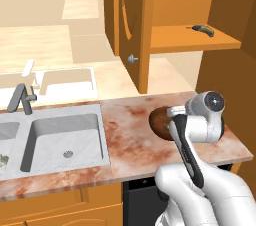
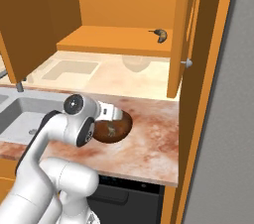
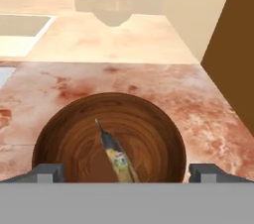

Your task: Pick the bananas from the cabinet and place them in one bowl. Pick the garlic from the sink and place it in the other bowl.

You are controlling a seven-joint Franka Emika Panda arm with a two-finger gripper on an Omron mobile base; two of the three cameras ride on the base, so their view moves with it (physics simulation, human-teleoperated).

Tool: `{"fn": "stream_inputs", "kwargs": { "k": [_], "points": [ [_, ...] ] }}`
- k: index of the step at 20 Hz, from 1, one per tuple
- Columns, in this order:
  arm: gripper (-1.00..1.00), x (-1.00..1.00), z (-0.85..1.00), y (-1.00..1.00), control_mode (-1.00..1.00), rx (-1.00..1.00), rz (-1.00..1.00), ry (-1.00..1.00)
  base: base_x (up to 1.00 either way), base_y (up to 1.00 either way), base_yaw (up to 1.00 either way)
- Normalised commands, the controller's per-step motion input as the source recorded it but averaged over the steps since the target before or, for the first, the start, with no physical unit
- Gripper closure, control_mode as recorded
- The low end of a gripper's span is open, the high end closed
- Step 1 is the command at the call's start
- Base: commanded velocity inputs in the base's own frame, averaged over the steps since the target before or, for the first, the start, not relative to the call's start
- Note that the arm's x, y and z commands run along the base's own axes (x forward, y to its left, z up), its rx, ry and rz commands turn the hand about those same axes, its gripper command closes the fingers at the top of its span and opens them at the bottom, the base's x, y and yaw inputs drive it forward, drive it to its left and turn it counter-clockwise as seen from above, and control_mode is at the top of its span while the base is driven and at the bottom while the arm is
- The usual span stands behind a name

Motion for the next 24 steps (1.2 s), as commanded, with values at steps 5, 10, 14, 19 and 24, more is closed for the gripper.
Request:
{"fn": "stream_inputs", "kwargs": {
  "k": [5, 10, 14, 19, 24],
  "points": [
    [-1.00, -0.07, 0.50, -0.01, -1.00, 0.00, 0.00, -0.08, 0.00, 0.00, 0.00],
    [-1.00, 0.00, 0.56, 0.00, -1.00, 0.00, 0.00, -0.03, 0.00, 0.00, 0.00],
    [-1.00, -0.04, 0.56, -0.01, -1.00, 0.00, 0.00, -0.01, 0.00, 0.00, 0.00],
    [-1.00, -0.08, 0.59, -0.01, -1.00, 0.00, 0.00, 0.00, 0.00, 0.00, 0.00],
    [-1.00, -0.04, 0.51, -0.02, -1.00, 0.00, 0.00, 0.00, 0.00, 0.00, 0.00]
  ]
}}
